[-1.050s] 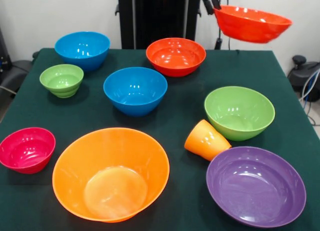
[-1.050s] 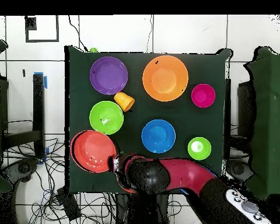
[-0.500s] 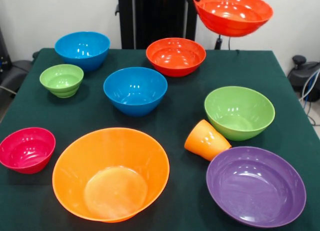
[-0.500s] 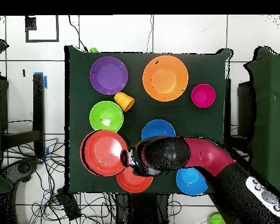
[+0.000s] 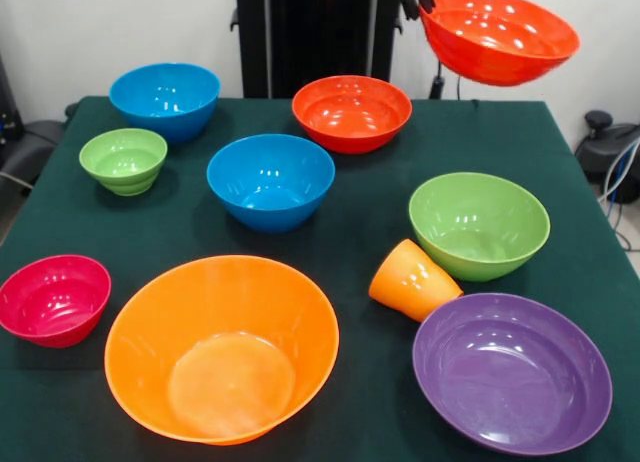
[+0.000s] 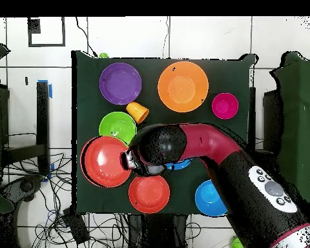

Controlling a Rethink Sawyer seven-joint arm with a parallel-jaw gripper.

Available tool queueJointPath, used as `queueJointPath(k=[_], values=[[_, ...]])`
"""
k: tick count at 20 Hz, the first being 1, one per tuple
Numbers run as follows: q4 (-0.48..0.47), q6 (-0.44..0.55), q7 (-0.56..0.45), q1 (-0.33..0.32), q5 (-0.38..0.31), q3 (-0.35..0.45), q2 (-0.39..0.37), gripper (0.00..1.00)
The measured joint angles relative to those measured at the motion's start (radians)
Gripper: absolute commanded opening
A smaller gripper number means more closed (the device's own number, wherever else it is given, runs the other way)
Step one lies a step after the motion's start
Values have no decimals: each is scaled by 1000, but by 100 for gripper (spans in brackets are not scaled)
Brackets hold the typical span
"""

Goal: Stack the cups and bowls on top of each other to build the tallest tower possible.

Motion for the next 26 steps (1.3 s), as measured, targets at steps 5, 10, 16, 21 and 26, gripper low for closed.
queueJointPath(k=[5, 10, 16, 21, 26], values=[[-21, -44, 0, 9, 12, 0, 6, 0], [-26, -100, 0, 6, 20, 0, 7, 0], [-28, -146, 0, -15, -2, 0, 7, 0], [-55, -153, 0, -14, -35, -1, 7, 0], [-115, -150, 0, 8, -63, -3, 7, 0]])
